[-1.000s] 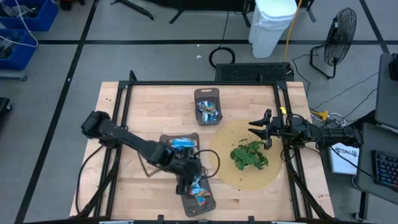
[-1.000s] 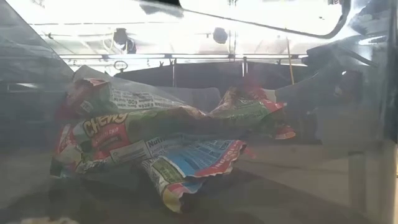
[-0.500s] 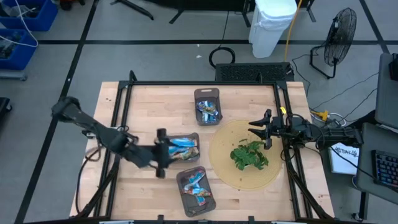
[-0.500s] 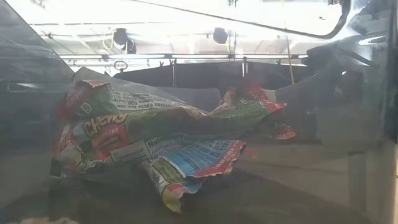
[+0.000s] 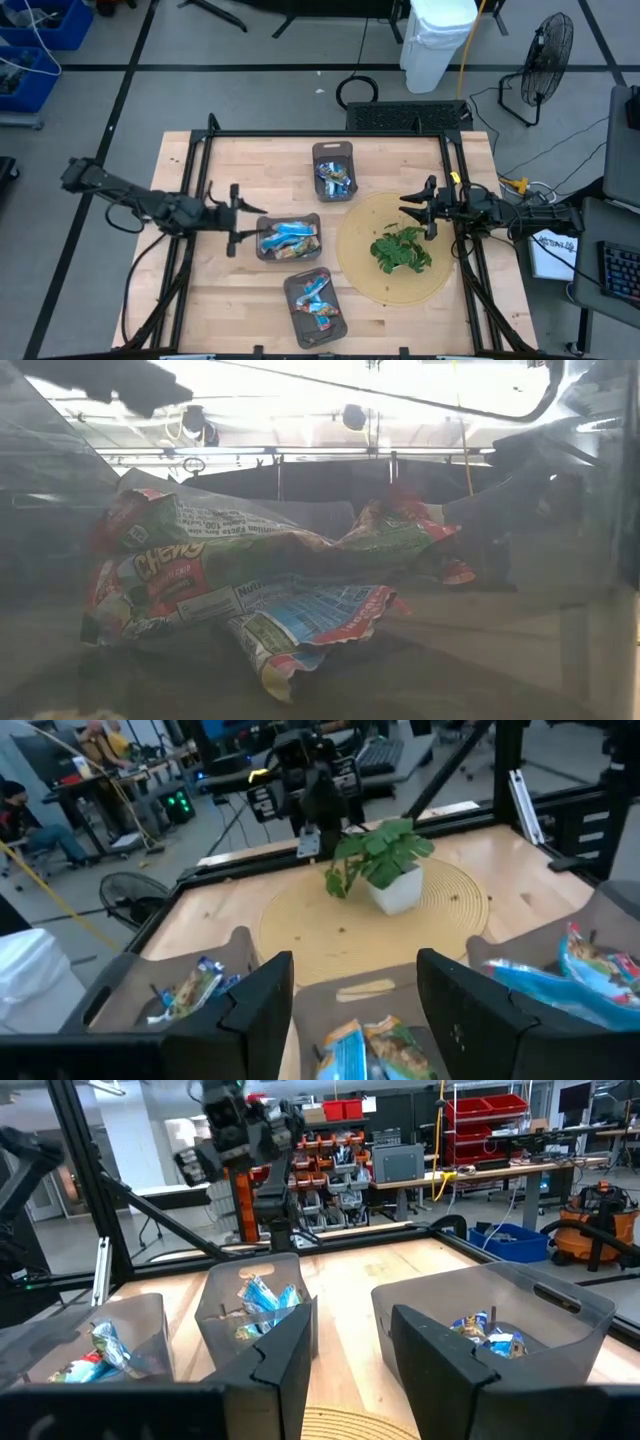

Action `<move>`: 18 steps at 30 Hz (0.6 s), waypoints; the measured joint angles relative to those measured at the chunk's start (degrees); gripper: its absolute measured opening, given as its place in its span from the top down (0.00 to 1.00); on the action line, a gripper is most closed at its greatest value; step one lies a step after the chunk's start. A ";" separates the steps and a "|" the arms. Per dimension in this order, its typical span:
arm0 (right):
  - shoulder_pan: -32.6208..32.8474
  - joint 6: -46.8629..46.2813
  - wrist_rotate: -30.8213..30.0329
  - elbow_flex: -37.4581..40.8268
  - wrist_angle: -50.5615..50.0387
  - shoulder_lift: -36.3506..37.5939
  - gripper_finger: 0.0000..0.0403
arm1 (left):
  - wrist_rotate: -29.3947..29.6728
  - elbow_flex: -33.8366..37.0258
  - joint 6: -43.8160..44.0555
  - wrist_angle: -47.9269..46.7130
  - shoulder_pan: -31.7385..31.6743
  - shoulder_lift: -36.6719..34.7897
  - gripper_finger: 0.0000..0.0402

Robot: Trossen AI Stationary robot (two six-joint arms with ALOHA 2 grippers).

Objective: Pick and place Granola Bars by type
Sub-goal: Return to Home Position

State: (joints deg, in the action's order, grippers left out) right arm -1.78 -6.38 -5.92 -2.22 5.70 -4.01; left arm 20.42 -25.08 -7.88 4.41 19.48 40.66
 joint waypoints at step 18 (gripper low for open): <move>0.01 -0.01 0.00 0.00 -0.03 -0.09 0.68 | -10.01 20.37 1.16 7.38 -13.02 -22.62 0.46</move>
State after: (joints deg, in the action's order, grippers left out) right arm -1.77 -6.39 -5.92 -2.22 5.67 -4.10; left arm 10.41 -4.70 -6.71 11.79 6.46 18.04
